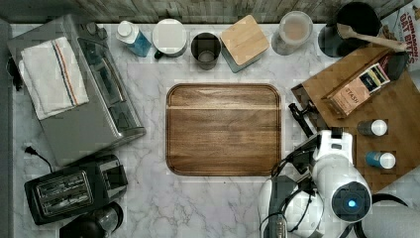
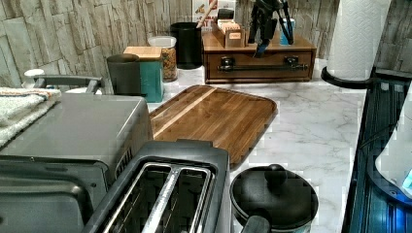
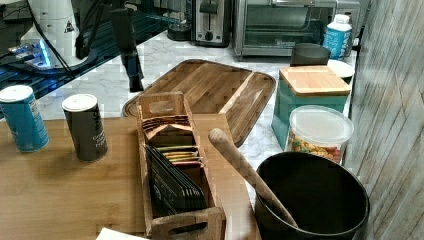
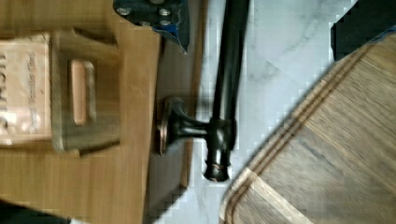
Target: Open the drawer.
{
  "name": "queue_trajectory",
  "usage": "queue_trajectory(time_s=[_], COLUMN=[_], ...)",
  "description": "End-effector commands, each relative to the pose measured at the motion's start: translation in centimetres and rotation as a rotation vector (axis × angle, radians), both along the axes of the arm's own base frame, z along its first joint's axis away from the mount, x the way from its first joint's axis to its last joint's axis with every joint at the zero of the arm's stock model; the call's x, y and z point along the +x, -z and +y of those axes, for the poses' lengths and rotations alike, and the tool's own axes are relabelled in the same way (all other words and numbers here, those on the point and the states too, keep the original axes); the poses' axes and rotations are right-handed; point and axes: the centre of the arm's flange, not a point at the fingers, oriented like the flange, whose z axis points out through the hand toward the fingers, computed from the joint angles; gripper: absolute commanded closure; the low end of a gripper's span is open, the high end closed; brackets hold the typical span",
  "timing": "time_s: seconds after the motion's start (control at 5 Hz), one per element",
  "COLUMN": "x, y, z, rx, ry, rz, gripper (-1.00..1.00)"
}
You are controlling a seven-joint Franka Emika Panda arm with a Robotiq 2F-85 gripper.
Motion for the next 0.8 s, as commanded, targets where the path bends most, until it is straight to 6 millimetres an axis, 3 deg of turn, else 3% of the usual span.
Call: queue_trajectory(time_s=[0.2,0.8], x=[-1.7,-0.3], y=[1.0,3.7], z=[-2.5,-2.3], rx=[0.054,0.053], ry=[0.033,0.074], rz=[0.009,-0.023], gripper=[-1.0,-1.0])
